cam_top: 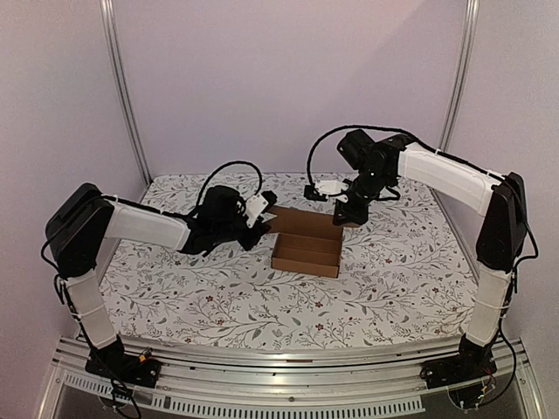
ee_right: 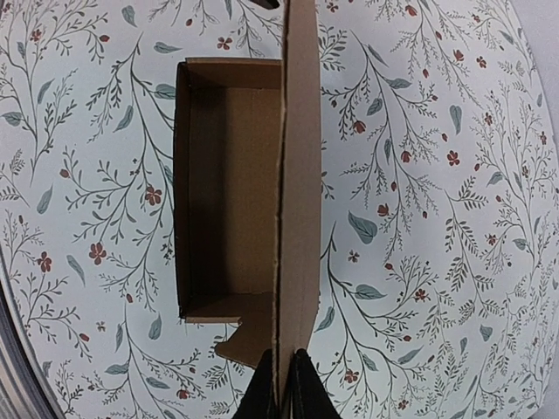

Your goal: Fold the paper box

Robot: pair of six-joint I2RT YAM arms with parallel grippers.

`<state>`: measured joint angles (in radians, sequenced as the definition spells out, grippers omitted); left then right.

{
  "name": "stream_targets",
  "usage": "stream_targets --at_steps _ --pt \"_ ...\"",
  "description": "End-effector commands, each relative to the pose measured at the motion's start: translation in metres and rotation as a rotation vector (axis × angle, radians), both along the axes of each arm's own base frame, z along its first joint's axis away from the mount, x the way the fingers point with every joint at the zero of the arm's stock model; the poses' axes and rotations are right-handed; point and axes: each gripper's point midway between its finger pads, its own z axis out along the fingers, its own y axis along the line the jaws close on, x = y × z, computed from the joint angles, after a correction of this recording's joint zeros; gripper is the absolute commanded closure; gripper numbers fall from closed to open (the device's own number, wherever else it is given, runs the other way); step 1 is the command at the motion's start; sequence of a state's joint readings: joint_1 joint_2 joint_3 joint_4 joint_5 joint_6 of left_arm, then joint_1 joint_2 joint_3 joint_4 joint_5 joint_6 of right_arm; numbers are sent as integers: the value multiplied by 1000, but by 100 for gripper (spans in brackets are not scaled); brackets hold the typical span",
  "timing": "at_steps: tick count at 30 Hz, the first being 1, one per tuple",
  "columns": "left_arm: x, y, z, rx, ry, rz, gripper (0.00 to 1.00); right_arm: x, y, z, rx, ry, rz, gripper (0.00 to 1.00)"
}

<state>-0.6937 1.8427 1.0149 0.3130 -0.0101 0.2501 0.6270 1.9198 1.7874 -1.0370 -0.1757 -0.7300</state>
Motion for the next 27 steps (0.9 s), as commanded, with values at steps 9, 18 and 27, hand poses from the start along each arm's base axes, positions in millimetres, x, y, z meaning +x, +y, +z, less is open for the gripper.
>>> stream_targets --at_steps 9,18,27 --pt "-7 -21 -6 -87 151 -69 83 2 6 -5 30 65 -49 95" --pt "0 -31 5 -107 300 -4 91 0 6 -8 32 81 -55 95" --pt "-1 -46 17 -143 455 20 90 2 8 -10 33 83 -76 95"
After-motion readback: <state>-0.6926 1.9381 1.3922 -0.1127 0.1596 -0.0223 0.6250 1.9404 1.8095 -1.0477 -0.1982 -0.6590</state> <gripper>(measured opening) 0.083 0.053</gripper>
